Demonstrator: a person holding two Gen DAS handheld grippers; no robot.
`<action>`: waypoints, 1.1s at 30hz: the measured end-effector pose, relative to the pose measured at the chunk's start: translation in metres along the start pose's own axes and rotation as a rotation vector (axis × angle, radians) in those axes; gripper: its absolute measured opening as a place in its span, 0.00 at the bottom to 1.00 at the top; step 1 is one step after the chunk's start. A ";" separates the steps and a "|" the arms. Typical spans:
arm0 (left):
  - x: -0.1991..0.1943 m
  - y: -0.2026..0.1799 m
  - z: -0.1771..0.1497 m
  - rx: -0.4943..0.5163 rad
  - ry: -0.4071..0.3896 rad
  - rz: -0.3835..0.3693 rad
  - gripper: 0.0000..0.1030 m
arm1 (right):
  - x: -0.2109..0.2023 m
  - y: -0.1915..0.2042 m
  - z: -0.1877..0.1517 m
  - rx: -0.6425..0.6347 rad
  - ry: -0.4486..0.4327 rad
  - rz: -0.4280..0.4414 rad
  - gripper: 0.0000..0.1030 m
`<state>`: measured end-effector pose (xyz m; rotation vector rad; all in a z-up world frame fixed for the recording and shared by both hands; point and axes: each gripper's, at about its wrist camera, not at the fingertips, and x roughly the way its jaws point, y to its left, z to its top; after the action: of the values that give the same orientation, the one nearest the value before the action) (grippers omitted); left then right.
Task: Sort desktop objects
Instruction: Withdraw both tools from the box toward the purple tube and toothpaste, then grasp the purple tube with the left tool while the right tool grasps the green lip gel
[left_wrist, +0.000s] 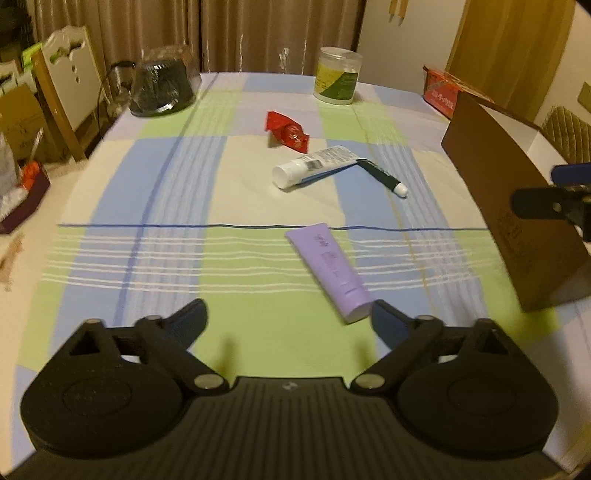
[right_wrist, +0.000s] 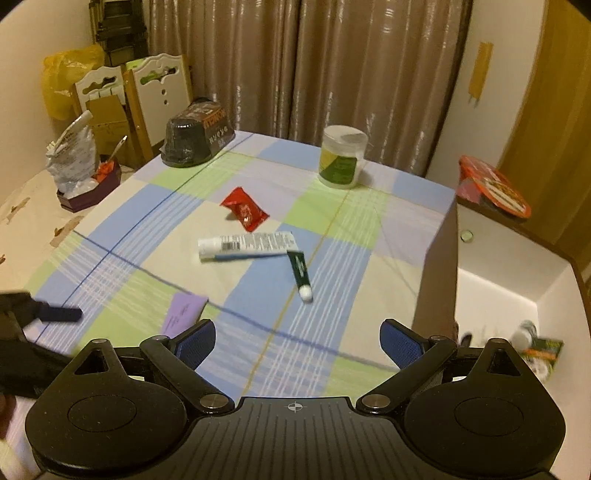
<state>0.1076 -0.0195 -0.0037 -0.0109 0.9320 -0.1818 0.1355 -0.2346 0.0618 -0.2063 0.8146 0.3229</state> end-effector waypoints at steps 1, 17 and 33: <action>0.005 -0.004 0.001 -0.006 0.004 -0.002 0.84 | 0.005 -0.002 0.004 -0.006 -0.002 0.006 0.95; 0.072 -0.036 0.007 -0.008 0.068 0.029 0.56 | 0.122 -0.025 0.047 -0.047 0.142 0.065 0.67; 0.066 -0.022 0.007 0.060 0.070 0.024 0.24 | 0.186 -0.043 0.052 0.042 0.252 0.070 0.50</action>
<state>0.1483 -0.0522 -0.0502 0.0620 0.9954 -0.1888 0.3055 -0.2208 -0.0380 -0.1808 1.0782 0.3497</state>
